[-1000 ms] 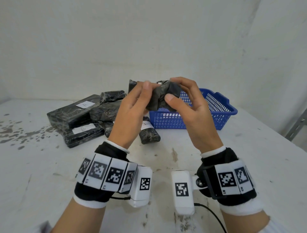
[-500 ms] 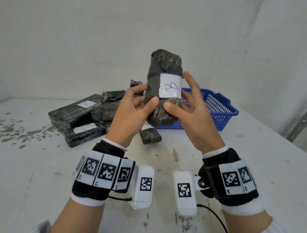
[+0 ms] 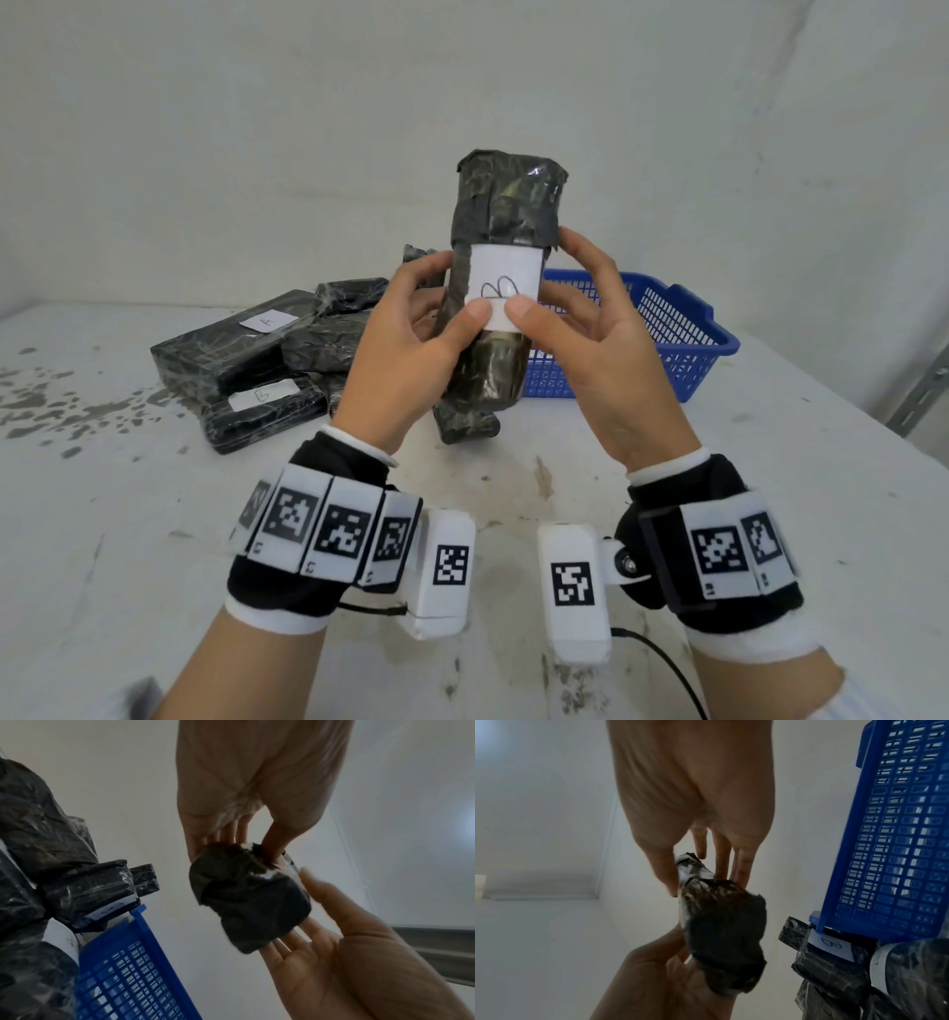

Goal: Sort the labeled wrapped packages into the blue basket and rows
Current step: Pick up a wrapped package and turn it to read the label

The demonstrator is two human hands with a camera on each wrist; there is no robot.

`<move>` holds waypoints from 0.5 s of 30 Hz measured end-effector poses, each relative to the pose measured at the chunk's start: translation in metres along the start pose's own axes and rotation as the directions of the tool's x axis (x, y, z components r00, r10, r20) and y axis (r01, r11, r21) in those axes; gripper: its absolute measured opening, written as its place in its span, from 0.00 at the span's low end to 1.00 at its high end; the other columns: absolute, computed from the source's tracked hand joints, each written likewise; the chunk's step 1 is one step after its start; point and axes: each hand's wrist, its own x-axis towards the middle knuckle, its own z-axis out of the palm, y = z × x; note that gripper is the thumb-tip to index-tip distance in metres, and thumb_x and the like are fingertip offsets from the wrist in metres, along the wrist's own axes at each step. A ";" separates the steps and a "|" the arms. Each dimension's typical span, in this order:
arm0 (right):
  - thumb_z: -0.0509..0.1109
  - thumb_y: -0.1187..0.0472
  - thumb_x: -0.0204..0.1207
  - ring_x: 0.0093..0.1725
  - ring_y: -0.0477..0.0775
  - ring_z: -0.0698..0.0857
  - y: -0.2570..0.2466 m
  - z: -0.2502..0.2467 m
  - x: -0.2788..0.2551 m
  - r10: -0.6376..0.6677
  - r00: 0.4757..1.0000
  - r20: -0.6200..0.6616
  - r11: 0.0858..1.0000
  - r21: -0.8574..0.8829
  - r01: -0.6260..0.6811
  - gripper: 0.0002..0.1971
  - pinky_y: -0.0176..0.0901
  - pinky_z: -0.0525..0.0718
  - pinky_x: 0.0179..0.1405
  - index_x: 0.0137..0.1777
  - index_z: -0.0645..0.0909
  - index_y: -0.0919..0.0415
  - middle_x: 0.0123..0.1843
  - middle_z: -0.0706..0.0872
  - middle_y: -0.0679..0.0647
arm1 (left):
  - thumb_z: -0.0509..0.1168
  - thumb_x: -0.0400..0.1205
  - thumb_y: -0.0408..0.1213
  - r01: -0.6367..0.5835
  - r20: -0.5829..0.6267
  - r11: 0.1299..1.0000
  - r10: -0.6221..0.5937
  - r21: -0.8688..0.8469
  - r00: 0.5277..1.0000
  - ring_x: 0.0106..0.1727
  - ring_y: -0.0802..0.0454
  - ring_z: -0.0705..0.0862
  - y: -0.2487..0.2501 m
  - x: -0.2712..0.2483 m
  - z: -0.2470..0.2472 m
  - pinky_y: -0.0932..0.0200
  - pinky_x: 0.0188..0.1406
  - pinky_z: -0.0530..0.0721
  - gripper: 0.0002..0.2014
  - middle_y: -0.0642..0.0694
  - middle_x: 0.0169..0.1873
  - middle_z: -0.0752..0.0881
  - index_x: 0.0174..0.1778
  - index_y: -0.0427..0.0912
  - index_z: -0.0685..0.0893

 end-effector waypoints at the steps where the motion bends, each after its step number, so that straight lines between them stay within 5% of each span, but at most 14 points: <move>1: 0.74 0.66 0.79 0.54 0.50 0.92 0.000 0.000 0.000 -0.001 1.000 0.000 1.000 -0.026 0.001 0.32 0.43 0.89 0.55 0.81 0.68 0.50 0.62 0.90 0.55 | 0.68 0.82 0.37 -0.007 0.017 1.000 0.007 0.014 1.000 0.57 0.55 0.87 0.000 0.000 0.000 0.54 0.60 0.85 0.20 0.48 0.57 0.87 0.69 0.53 0.75; 5: 0.73 0.62 0.80 0.55 0.48 0.91 0.000 0.002 0.001 -0.001 1.000 0.000 0.996 -0.085 0.001 0.28 0.42 0.89 0.54 0.79 0.73 0.54 0.62 0.89 0.54 | 0.67 0.83 0.38 -0.048 0.023 0.998 0.047 0.042 0.999 0.56 0.54 0.88 0.001 0.000 -0.001 0.54 0.60 0.86 0.19 0.48 0.56 0.88 0.70 0.49 0.77; 8: 0.74 0.60 0.80 0.58 0.55 0.90 0.001 0.002 0.001 -0.013 1.000 -0.013 0.993 -0.119 0.011 0.24 0.48 0.89 0.58 0.77 0.77 0.54 0.61 0.90 0.55 | 0.66 0.84 0.39 -0.068 0.032 0.995 0.066 0.067 0.997 0.55 0.52 0.88 0.001 0.000 0.000 0.53 0.59 0.86 0.19 0.45 0.53 0.89 0.71 0.46 0.77; 12: 0.74 0.49 0.76 0.61 0.61 0.88 0.001 0.002 0.001 -0.012 1.000 -0.015 0.991 -0.134 0.010 0.17 0.58 0.88 0.63 0.64 0.83 0.46 0.59 0.91 0.55 | 0.67 0.83 0.41 -0.102 0.046 0.992 0.099 0.076 0.994 0.53 0.51 0.88 -0.001 0.000 0.000 0.53 0.57 0.86 0.18 0.43 0.51 0.89 0.69 0.47 0.78; 15: 0.74 0.51 0.78 0.61 0.58 0.88 0.003 0.002 0.001 -0.037 0.999 -0.008 0.984 -0.176 0.035 0.10 0.63 0.86 0.64 0.59 0.84 0.42 0.58 0.91 0.51 | 0.65 0.79 0.48 -0.093 0.058 0.995 0.091 0.026 0.994 0.55 0.51 0.88 -0.001 -0.001 0.000 0.53 0.56 0.87 0.18 0.43 0.53 0.89 0.65 0.49 0.81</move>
